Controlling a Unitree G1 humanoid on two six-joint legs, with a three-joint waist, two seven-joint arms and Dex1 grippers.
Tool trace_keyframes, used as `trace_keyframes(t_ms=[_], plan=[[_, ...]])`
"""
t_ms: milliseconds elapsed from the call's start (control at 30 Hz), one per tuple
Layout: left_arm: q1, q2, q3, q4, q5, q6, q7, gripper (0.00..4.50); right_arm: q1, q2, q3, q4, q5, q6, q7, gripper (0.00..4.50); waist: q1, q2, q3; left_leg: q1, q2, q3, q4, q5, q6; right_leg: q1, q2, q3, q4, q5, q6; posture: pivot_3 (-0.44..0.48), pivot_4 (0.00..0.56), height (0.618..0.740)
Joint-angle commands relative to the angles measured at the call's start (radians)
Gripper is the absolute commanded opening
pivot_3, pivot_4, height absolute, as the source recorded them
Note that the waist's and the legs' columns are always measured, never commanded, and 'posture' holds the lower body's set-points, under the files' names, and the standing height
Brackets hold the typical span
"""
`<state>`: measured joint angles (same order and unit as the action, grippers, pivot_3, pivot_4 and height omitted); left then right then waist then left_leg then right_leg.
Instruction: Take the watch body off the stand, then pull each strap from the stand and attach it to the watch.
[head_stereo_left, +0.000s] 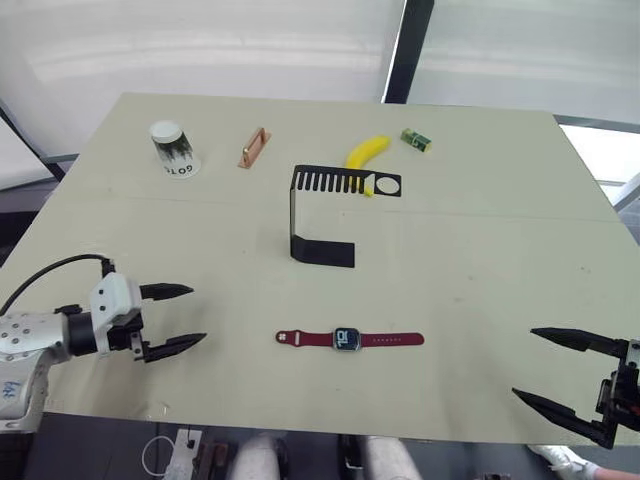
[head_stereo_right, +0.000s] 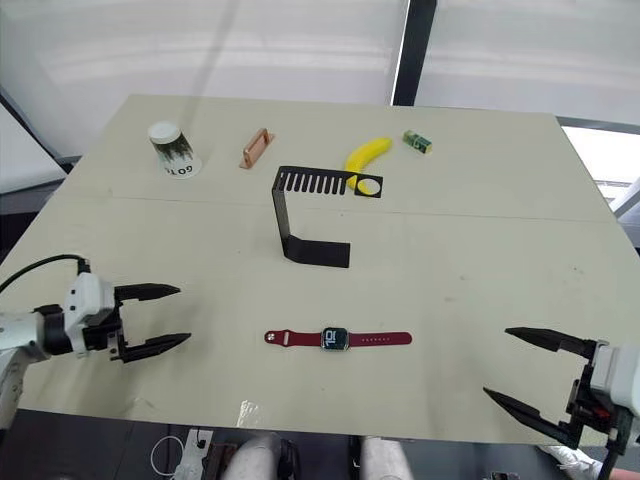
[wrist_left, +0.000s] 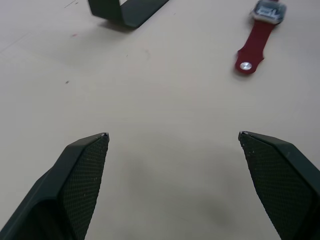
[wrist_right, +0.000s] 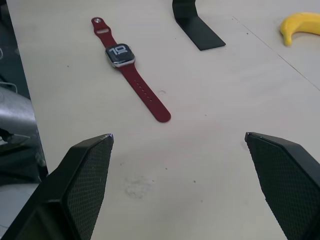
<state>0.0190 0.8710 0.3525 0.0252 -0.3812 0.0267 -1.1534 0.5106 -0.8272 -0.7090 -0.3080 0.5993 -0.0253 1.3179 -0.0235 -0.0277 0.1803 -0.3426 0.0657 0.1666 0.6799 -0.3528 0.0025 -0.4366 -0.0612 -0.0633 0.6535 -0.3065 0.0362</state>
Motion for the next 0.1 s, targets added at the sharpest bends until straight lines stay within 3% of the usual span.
trace_keyframes(t_ms=[33,100], plan=[[0.030,0.001,0.024,-0.039,-0.005,-0.015,0.013,4.47,-0.065,-0.036,0.013,0.066,-0.004,-0.020,0.033,4.50,-0.001,0.000,0.000,0.001,0.000,0.000,0.000,0.000,-0.001,0.001,0.000,0.000,0.000,0.000,0.000,0.000,0.150,0.729],[0.046,-0.014,0.015,-0.052,0.020,-0.053,0.034,4.47,-0.126,-0.050,0.039,0.104,-0.006,-0.016,0.026,4.50,-0.002,0.001,0.001,0.006,0.000,0.001,-0.002,-0.001,-0.002,0.005,0.000,0.000,-0.001,0.000,0.000,0.000,0.150,0.729]])
